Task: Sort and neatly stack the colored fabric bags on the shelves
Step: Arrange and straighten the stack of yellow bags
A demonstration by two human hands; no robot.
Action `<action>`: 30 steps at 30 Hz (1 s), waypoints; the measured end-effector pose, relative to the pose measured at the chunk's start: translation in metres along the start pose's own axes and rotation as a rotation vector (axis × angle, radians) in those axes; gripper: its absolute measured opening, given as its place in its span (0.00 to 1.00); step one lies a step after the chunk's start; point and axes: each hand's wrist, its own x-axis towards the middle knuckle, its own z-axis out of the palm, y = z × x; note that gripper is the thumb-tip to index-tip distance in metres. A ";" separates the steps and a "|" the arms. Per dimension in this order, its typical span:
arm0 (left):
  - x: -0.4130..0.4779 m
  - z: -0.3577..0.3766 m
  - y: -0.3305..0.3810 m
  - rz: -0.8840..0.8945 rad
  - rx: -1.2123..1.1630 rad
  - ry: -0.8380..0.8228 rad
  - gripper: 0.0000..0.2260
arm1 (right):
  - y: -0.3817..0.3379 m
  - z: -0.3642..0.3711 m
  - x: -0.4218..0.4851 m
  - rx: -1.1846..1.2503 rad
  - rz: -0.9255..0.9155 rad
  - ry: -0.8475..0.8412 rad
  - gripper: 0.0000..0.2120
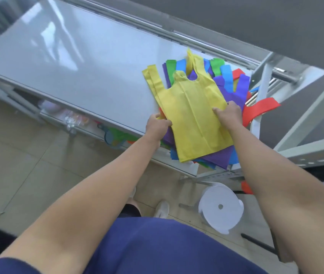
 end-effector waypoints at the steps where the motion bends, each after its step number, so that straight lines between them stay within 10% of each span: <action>1: -0.002 0.001 -0.002 -0.006 -0.013 0.005 0.24 | 0.000 -0.001 0.001 0.036 -0.012 -0.026 0.26; 9: -0.005 0.005 0.000 0.094 -0.004 0.030 0.11 | 0.013 -0.008 -0.012 0.360 0.004 -0.251 0.07; 19: 0.002 -0.027 0.010 0.085 0.044 0.044 0.11 | -0.009 -0.008 -0.035 0.619 0.066 -0.505 0.10; 30: -0.018 -0.247 0.019 0.176 -0.418 0.326 0.10 | -0.203 0.069 -0.117 0.528 -0.207 -0.659 0.10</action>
